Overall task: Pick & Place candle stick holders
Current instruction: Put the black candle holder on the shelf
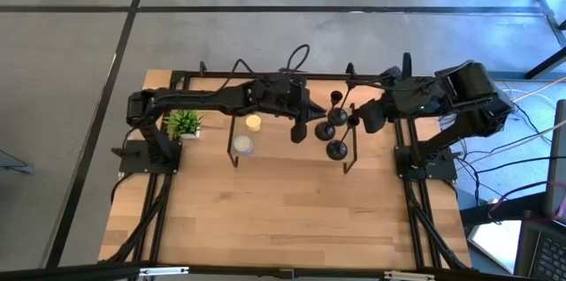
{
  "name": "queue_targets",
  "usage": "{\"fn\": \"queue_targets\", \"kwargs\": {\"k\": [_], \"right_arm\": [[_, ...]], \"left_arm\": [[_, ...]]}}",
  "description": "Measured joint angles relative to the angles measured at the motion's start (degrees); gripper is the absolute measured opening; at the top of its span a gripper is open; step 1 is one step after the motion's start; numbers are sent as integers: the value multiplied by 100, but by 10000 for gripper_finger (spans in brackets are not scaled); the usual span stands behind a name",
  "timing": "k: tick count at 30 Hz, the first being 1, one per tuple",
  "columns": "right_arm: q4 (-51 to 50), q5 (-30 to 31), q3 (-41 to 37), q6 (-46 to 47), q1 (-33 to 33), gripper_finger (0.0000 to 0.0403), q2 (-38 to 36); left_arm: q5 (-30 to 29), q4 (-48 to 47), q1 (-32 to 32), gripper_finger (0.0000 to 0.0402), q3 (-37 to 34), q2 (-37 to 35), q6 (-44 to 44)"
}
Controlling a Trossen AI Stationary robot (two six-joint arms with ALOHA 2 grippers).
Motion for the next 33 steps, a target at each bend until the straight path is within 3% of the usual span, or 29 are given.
{"fn": "queue_targets", "kwargs": {"k": [12,33], "right_arm": [[0,67,-2,7,0,167,9],[0,85,-2,-31,33,167,9]], "left_arm": [[130,665,55,123,4,280,-3],[287,1226,125,125,7,626,-291]]}}
